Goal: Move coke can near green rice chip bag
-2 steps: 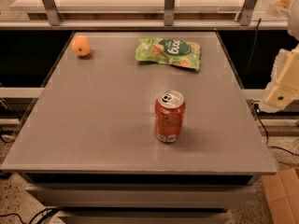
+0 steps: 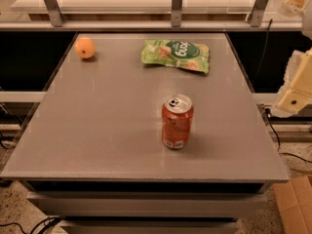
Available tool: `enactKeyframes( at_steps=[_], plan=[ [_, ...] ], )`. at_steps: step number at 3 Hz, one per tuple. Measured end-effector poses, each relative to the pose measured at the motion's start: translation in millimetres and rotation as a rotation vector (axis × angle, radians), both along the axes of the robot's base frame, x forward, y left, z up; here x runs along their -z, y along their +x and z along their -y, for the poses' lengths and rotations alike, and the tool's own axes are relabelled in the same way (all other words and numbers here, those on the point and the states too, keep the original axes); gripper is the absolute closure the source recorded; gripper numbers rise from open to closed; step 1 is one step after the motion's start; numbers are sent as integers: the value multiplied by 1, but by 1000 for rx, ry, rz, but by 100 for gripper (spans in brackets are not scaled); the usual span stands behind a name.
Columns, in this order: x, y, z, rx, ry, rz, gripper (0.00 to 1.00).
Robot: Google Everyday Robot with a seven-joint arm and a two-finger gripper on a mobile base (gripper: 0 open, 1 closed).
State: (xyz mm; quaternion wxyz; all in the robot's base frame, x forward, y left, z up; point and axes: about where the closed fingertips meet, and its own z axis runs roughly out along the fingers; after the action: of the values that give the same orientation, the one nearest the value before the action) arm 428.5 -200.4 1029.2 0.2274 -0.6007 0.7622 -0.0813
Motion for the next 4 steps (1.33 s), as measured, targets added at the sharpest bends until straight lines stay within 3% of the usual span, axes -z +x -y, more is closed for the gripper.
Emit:
enactKeyframes(
  at_steps=[1, 2, 3, 4],
  plan=[
    [0, 0, 0, 0, 1, 0, 0],
    [20, -4, -11, -49, 62, -43, 0],
    [61, -12, -31, -130, 150, -133, 0],
    [91, -19, -44, -175, 207, -195, 0]
  ],
)
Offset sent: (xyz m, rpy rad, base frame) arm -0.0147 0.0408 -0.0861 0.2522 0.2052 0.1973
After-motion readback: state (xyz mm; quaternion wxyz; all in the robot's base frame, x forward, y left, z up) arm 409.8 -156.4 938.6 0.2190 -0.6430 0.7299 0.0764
